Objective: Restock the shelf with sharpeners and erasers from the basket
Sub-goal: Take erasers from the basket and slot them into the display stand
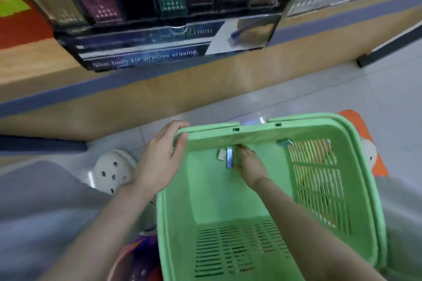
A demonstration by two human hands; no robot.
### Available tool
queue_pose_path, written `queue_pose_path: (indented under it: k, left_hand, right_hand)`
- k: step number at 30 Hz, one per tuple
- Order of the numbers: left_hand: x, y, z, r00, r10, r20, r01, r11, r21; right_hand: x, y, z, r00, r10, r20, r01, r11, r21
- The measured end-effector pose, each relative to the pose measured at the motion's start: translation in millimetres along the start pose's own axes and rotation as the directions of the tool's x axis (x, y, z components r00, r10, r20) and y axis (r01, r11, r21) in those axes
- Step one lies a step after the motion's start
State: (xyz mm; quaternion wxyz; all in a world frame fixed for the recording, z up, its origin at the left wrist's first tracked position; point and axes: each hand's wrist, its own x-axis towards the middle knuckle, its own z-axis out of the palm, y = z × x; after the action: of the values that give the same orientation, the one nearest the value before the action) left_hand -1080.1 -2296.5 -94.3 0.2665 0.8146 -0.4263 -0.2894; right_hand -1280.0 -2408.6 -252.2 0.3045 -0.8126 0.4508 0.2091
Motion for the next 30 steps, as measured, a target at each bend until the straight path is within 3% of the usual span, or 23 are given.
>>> queue_pose_path:
  k: [4, 7, 9, 11, 13, 15, 17, 19, 21, 25, 27, 30]
  left_hand:
    - [2.1, -7.3, 5.3, 0.997, 0.077, -0.016, -0.077, 0.997, 0.023]
    - [0.0, -0.5, 9.5, 0.956, 0.279, -0.095, -0.259, 0.950, 0.175]
    - [-4.8, 13.4, 18.2, 0.908, 0.401, -0.122, -0.379, 0.910, 0.167]
    - [-11.6, 25.1, 35.2, 0.901, 0.427, -0.080, -0.421, 0.903, 0.083]
    - [-18.5, 31.3, 58.5, 0.958, 0.288, 0.010, -0.287, 0.956, -0.052]
    - [-21.3, 31.0, 85.2, 0.993, 0.025, 0.117, 0.003, 0.972, -0.235]
    - [-20.6, 30.3, 110.0, 0.946, -0.186, 0.264, 0.286, 0.863, -0.416]
    - [-18.4, 34.7, 127.1, 0.895, -0.265, 0.359, 0.432, 0.713, -0.552]
    - [-15.8, 37.0, 136.5, 0.877, -0.329, 0.351, 0.480, 0.630, -0.610]
    - [-4.5, 26.0, 146.2, 0.847, -0.431, 0.312, 0.532, 0.668, -0.521]
    - [5.2, 8.3, 153.7, 0.823, -0.503, 0.263, 0.567, 0.714, -0.410]
    - [21.2, -23.5, 168.8, 0.784, -0.583, 0.214, 0.620, 0.755, -0.213]
  right_hand:
    - [16.1, -3.9, 14.8, 0.992, 0.098, -0.080, -0.101, 0.994, -0.033]
    - [17.3, -1.0, 17.1, 0.991, 0.119, -0.062, -0.117, 0.992, 0.042]
    - [9.2, 0.1, 13.0, 0.994, 0.092, -0.061, -0.079, 0.979, 0.190]
    - [-6.0, -4.4, 1.4, 0.987, 0.118, -0.113, -0.057, 0.897, 0.438]
    - [-24.0, -12.8, -14.0, 0.974, 0.147, -0.171, -0.009, 0.786, 0.619]
    - [-41.2, -21.4, -28.6, 0.974, 0.142, -0.179, 0.037, 0.675, 0.737]
    - [-57.1, -27.1, -40.2, 0.980, 0.095, -0.174, 0.085, 0.590, 0.803]
    - [-70.2, -29.0, -45.5, 0.981, 0.043, -0.191, 0.132, 0.577, 0.806]
    - [-78.1, -27.2, -45.6, 0.976, 0.001, -0.216, 0.171, 0.607, 0.776]
    - [-71.7, -8.9, -32.2, 0.961, -0.043, -0.273, 0.217, 0.728, 0.650]
    - [-58.9, 3.9, -21.5, 0.958, 0.033, -0.285, 0.139, 0.815, 0.562]
    - [-43.9, 23.7, -8.2, 0.978, 0.091, -0.185, -0.041, 0.965, 0.260]
